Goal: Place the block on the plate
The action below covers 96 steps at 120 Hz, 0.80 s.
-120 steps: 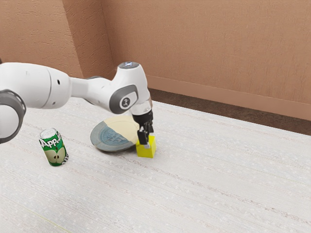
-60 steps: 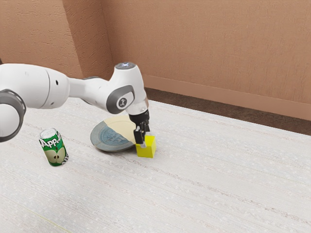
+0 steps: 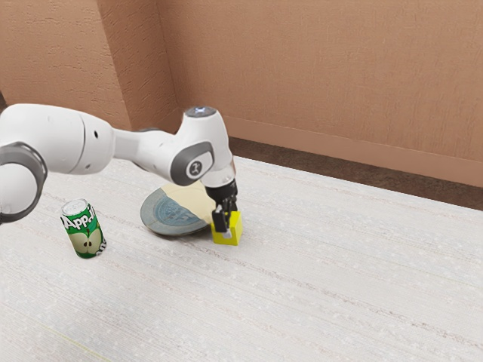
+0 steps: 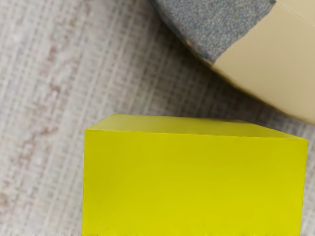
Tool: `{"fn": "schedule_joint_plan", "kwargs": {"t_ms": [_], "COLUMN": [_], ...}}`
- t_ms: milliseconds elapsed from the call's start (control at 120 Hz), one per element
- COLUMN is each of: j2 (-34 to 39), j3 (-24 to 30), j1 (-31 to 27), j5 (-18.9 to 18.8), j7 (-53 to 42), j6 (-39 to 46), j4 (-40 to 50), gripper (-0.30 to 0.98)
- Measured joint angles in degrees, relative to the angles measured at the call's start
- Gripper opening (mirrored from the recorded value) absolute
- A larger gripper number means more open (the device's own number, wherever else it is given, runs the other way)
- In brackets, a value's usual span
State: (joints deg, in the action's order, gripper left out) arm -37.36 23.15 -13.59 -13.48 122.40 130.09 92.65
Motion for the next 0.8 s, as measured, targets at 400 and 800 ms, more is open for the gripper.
{"fn": "schedule_joint_plan", "kwargs": {"t_ms": [400, 800], "j2": [-2.69, -2.94], "j3": [0.92, 2.79], "j1": [-0.39, -3.32], "j5": [-0.63, -0.92], "j7": [-0.5, -1.8], "j6": [-0.48, 0.06], "j4": [-2.95, -1.57], "gripper": [0.69, 0.69]}}
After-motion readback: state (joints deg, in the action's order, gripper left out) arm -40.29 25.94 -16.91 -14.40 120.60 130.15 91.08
